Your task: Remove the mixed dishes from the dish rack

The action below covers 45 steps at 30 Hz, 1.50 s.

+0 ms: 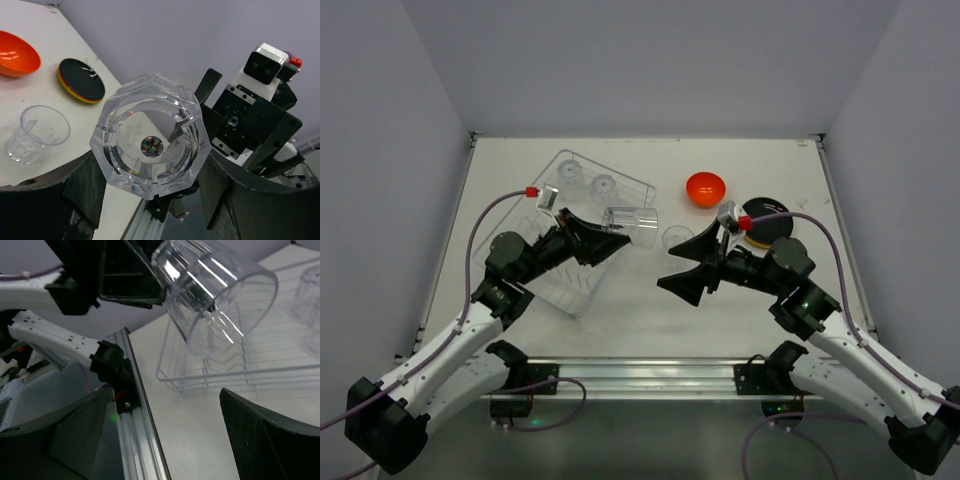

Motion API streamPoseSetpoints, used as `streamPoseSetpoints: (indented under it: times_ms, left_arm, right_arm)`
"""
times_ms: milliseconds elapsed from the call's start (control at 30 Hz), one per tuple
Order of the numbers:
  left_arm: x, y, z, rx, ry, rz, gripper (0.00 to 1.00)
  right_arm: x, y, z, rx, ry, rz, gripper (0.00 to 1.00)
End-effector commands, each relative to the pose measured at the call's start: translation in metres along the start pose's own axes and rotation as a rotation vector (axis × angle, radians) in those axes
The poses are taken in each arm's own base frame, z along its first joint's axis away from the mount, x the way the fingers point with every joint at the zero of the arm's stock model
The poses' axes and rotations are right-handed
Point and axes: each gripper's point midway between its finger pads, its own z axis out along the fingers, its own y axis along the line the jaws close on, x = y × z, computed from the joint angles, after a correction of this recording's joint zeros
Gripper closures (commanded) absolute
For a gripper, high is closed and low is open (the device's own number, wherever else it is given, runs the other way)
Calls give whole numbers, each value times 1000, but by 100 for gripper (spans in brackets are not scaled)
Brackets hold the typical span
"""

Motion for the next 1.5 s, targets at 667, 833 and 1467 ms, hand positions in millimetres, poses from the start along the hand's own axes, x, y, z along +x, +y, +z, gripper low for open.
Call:
streamPoseSetpoints:
  times_ms: [667, 833, 1467]
  left_arm:
    - [33, -59, 8, 279, -46, -275, 100]
    - [38, -60, 8, 294, -37, -289, 100]
    - [19, 56, -15, -483, -91, -42, 0]
  right_arm:
    - [-61, 45, -2, -211, -252, -80, 29]
    - [-58, 34, -1, -161, -275, -70, 55]
    - [-54, -39, -53, 442, -152, 5, 100]
